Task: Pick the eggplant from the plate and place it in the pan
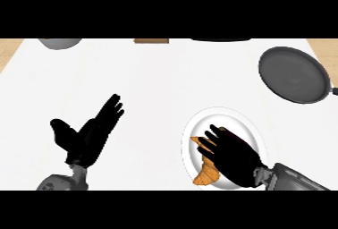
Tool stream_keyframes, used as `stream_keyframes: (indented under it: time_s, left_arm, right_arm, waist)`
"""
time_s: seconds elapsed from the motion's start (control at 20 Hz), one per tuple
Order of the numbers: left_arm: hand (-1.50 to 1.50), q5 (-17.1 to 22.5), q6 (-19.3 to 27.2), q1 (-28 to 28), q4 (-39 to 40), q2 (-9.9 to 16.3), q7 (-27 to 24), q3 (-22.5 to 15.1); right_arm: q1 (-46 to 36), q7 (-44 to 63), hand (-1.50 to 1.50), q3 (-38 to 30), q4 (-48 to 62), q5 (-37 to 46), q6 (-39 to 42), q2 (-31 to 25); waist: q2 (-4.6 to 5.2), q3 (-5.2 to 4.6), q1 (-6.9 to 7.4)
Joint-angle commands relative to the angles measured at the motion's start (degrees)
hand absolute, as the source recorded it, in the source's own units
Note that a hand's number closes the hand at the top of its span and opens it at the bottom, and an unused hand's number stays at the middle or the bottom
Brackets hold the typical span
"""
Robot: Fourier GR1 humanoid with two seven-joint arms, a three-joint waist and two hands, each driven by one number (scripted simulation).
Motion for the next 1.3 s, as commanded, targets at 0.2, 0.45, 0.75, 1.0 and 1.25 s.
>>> stream_keyframes:
  time_s: [0.2,0.45,0.75,1.0,1.25]
  left_arm:
    - [0.00,-0.8,-1.9,-1.4,1.5,-1.4,2.1,2.6]
    - [0.00,-3.0,-1.9,0.0,0.1,-2.8,0.1,0.7]
    - [0.00,-1.4,-2.5,2.1,0.4,-1.0,-0.3,4.1]
    - [0.00,-1.9,-1.1,3.9,0.1,-1.3,-1.3,4.7]
    - [0.00,-1.4,-3.1,3.5,-1.6,-0.6,0.2,4.0]
  right_arm:
    - [2.0,-6.0,1.50,-3.9,6.2,8.0,-4.0,4.0]
    - [-1.2,-12.9,1.50,-5.0,10.3,10.1,-13.9,4.8]
    - [11.5,-2.3,1.50,-17.9,11.3,-0.1,-13.4,8.1]
    - [22.0,8.7,1.50,-31.6,10.3,-11.9,-12.6,15.1]
    - [25.6,16.6,1.50,-37.2,1.2,-11.4,-21.2,19.2]
  waist:
    - [0.09,0.02,-0.09]
    - [0.12,0.04,0.22]
    - [0.10,0.17,-2.55]
    - [-0.26,0.11,-4.88]
    - [-0.28,0.03,-1.90]
